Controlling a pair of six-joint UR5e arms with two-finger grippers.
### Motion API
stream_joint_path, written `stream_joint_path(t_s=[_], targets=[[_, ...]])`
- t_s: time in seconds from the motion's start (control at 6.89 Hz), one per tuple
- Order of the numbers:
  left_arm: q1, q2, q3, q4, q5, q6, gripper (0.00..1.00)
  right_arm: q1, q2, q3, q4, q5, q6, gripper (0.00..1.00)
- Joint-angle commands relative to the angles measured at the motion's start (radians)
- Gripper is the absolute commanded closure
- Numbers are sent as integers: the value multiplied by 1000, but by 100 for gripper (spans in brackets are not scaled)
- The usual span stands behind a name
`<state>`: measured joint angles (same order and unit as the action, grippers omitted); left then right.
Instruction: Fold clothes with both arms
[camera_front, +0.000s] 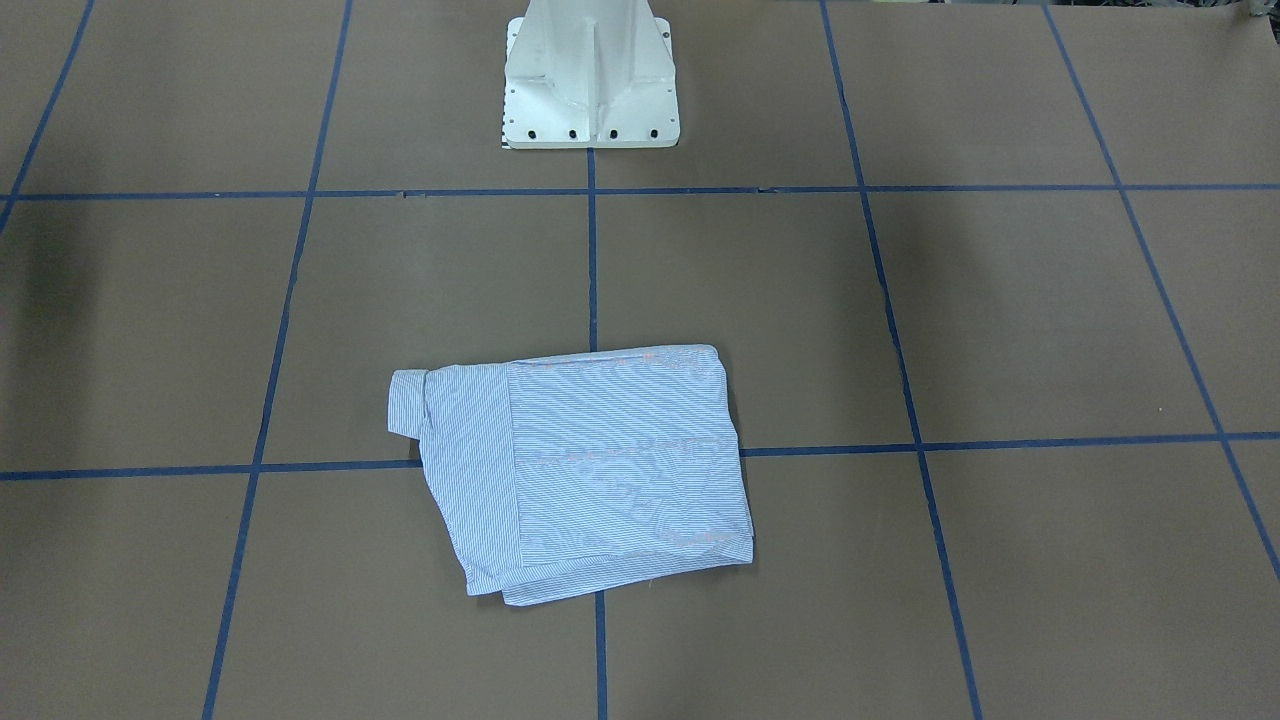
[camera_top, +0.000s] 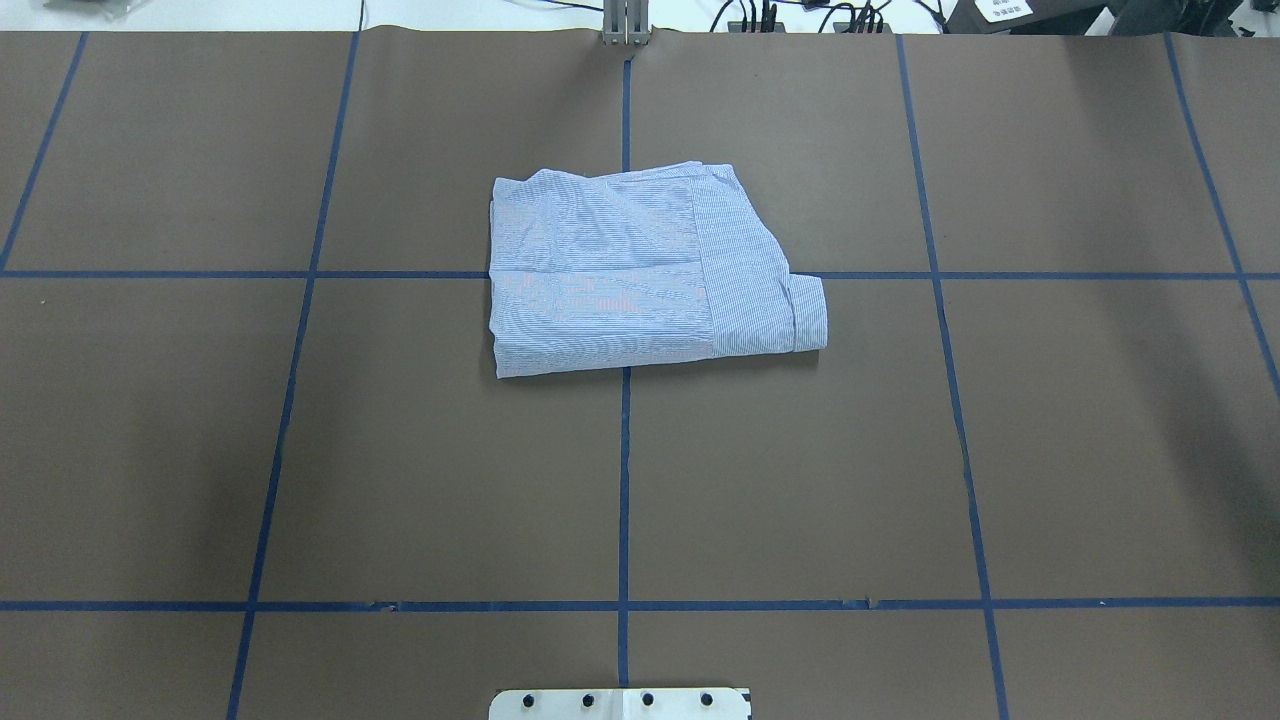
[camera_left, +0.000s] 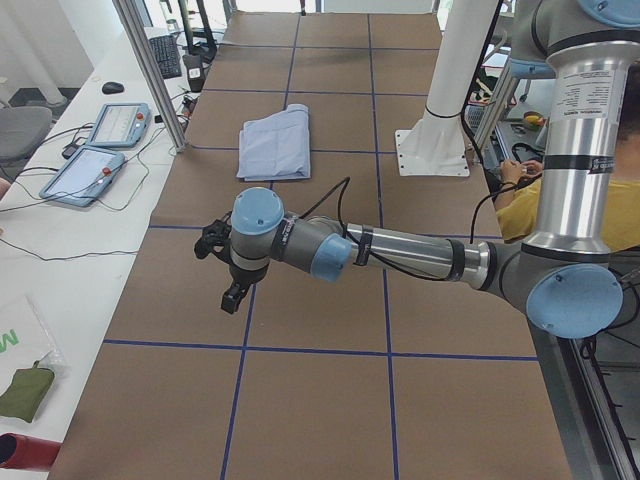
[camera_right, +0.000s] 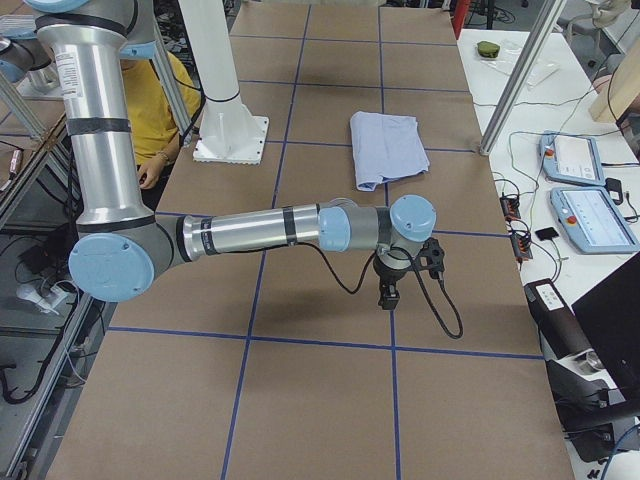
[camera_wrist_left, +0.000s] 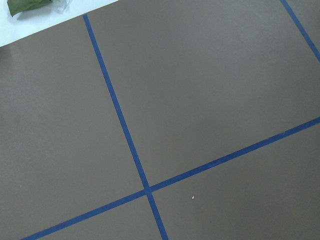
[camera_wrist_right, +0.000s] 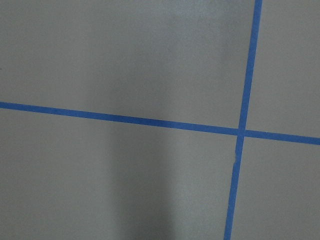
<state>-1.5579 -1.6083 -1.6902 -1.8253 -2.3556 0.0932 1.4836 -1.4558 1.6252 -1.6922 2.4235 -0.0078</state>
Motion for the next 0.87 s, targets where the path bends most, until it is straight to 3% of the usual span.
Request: stream_joint_path(t_s=[0.0,0.73], targets=[[1,-1,-2,-9,1,-1,1,0,-1,-1,0,0,0,0],[1,-2,-31,-14,-1,-1,1,0,8,-1,0,3,0,0]])
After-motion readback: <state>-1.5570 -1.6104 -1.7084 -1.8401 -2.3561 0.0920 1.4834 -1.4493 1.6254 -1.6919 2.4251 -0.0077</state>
